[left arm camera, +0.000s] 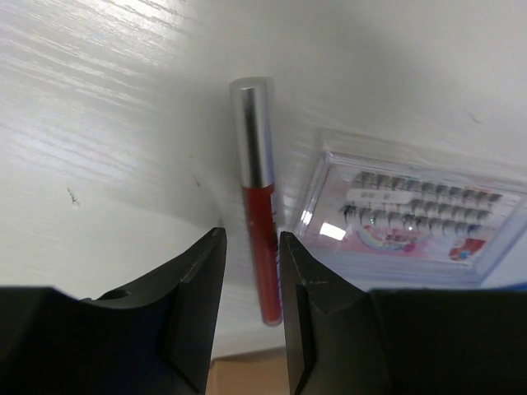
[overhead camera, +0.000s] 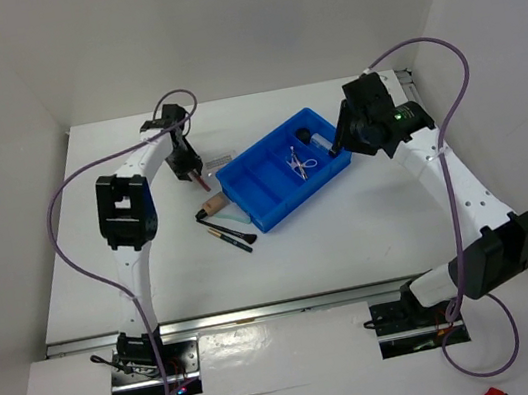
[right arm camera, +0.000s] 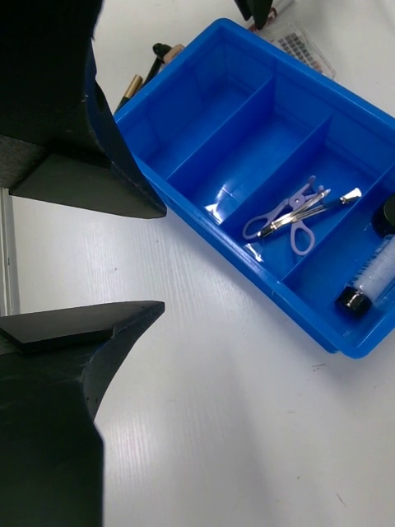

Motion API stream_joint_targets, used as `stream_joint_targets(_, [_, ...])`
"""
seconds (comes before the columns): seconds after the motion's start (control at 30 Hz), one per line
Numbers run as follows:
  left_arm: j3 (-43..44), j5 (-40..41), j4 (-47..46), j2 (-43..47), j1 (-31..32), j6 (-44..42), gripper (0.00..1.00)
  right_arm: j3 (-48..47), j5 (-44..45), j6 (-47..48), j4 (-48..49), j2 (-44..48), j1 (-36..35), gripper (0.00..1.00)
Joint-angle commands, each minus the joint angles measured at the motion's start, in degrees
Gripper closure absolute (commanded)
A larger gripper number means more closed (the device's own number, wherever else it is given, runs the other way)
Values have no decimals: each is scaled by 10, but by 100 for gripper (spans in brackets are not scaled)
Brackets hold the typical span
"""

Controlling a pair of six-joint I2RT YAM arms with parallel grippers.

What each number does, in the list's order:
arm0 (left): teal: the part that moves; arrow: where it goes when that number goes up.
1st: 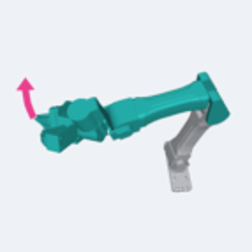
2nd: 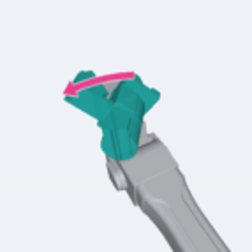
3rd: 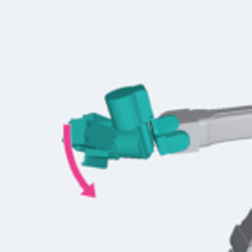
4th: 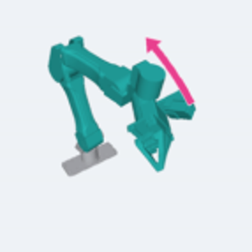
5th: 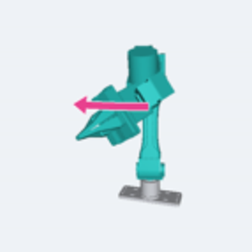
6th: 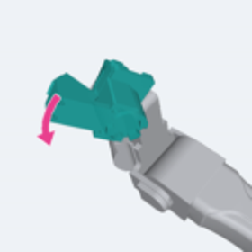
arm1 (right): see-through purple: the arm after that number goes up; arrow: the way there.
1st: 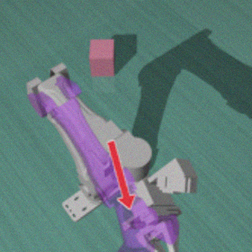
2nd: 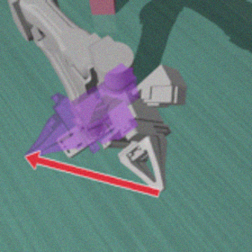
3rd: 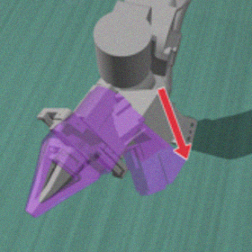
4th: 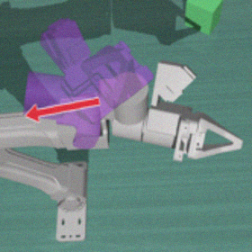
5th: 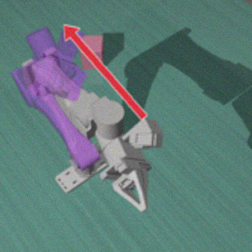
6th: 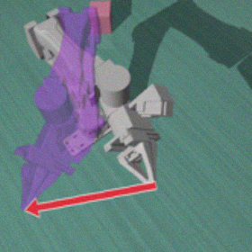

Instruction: Organize the makeup

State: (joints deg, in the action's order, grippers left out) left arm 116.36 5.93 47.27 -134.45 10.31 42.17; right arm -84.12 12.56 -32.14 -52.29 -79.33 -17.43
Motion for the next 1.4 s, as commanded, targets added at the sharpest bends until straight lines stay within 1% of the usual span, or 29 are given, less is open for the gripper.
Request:
stream_joint_targets(0.0, [10, 15, -6, -19, -1, -1, 55, -23, 12, -7, -1, -5, -2, 48])
stream_joint_targets(0.13, [15, 15, 1, -29, -1, -1, 61, -28, 12, -7, -1, -10, -2, 48])
stream_joint_targets(0.17, [15, 15, 1, -29, -1, -1, 68, -28, 12, -7, -1, -10, -2, 48])
stream_joint_targets(0.23, [15, 15, 1, -23, -1, -1, 75, -28, 12, -7, -1, -10, -2, 48])
stream_joint_targets(0.27, [15, 15, 1, -18, -1, -1, 82, -28, 12, -7, -1, -10, -2, 48])
stream_joint_targets(0.33, [30, 21, 16, -12, -1, -1, 91, -28, 12, -7, -1, -10, -2, 48])
stream_joint_targets(0.4, [49, 28, 37, 1, -1, -1, 98, -33, 12, -7, -1, -10, -2, 48])
stream_joint_targets(0.43, [66, 28, 48, 24, -1, -1, 100, -39, 12, -7, -7, -10, -2, 48])
stream_joint_targets(0.5, [66, 37, 54, 62, -1, -1, 100, -39, 12, -7, -7, -10, -2, 48])
stream_joint_targets(0.6, [27, 26, 13, 155, -1, -1, 100, -32, 12, -7, -2, -4, -2, 48])
stream_joint_targets(0.67, [-2, -3, -4, 192, -1, 13, 100, -26, 12, -7, 3, -4, -2, 48])
stream_joint_targets(0.73, [-17, -35, -17, 225, 12, 29, 100, -20, 7, -7, 3, 1, -8, 48])
stream_joint_targets(0.83, [-23, -65, -17, 230, 46, 60, 100, -15, 1, -13, 9, 7, -8, 48])
stream_joint_targets(0.87, [-45, -73, -17, 230, 66, 68, 100, -15, 1, -13, 9, 8, -8, 48])
stream_joint_targets(0.93, [-71, -79, -25, 236, 86, 86, 100, -15, 1, -13, 9, 14, -8, 48])
stream_joint_targets(0.97, [-99, -87, -37, 242, 103, 105, 100, -15, 1, -13, 9, 14, -8, 48])
stream_joint_targets(1.1, [-159, -87, -66, 248, 141, 142, 100, -4, 6, -13, 3, 28, -8, 48])
stream_joint_targets(1.2, [-185, -80, -73, 253, 164, 155, 100, 3, 6, -13, -3, 33, -8, 48])
stream_joint_targets(1.37, [-199, -80, -79, 247, 185, 165, 100, 14, 6, -18, -3, 38, -8, 48])
